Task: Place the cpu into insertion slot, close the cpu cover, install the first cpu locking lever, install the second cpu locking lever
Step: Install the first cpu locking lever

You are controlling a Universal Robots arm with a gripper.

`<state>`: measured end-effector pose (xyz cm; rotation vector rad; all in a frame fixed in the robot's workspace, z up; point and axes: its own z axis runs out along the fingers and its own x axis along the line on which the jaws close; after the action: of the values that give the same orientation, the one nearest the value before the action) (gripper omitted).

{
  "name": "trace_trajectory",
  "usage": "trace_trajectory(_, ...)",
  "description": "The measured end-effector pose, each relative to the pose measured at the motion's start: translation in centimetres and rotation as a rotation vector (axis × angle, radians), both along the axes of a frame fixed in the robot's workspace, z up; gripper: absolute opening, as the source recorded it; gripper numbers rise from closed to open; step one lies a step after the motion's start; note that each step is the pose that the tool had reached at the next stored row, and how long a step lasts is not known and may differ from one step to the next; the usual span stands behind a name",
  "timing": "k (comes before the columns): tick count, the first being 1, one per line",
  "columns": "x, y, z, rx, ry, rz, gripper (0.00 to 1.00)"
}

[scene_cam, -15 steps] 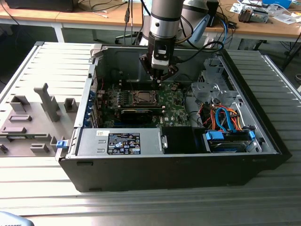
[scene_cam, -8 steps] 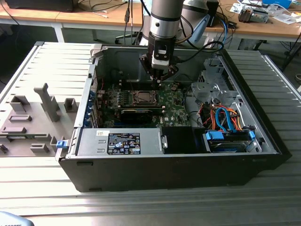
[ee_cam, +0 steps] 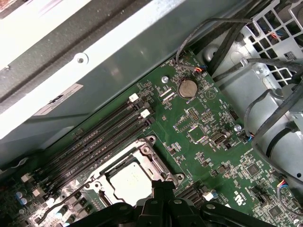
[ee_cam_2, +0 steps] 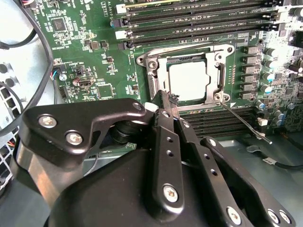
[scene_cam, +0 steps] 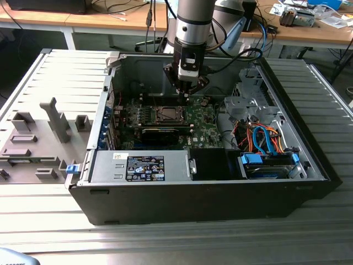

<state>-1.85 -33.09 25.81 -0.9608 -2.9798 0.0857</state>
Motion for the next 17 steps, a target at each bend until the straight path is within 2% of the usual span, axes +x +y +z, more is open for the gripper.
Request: trace_trajectory(17,0.00,0.00,0.00,0.0000,0.0000,0.010,0.11)
